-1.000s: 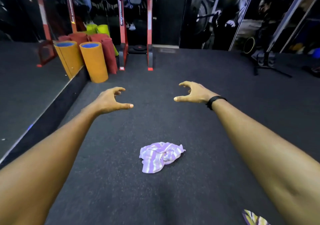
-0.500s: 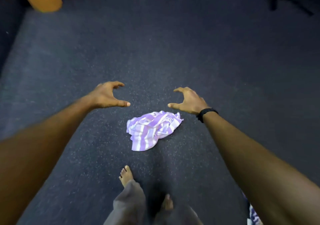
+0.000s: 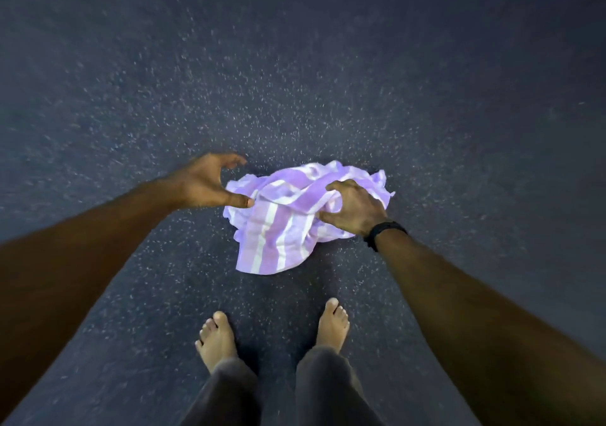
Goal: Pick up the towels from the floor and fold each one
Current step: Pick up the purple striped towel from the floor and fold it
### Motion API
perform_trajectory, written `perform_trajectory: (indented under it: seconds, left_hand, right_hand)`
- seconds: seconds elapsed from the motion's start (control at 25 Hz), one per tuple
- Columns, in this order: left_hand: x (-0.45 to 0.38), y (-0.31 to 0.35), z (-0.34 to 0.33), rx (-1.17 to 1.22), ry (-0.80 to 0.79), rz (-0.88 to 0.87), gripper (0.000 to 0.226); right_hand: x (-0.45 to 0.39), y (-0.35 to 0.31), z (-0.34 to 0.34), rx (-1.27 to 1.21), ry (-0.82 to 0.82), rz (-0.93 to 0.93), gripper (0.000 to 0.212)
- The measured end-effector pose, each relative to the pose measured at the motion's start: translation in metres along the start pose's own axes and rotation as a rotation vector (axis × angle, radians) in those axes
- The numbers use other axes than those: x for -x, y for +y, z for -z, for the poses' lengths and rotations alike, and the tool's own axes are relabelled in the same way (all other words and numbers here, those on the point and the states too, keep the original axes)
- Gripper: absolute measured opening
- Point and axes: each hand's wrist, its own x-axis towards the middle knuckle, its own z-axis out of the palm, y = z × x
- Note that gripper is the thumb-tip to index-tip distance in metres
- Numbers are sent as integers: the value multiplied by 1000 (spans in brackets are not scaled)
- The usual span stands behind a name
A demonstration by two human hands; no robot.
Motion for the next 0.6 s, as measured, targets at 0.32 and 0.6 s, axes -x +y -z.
perform_trajectory:
  seconds: [0.32,0.6]
  left_hand:
    - [-104,-93,-88,-25,-49,55,81]
    - [-88,-68,-72,11,-44,72,76]
  right_hand:
    - [-108,56,-166,-166,-55,-308,74]
    - [-115,28,-137,-455,145,-175,26]
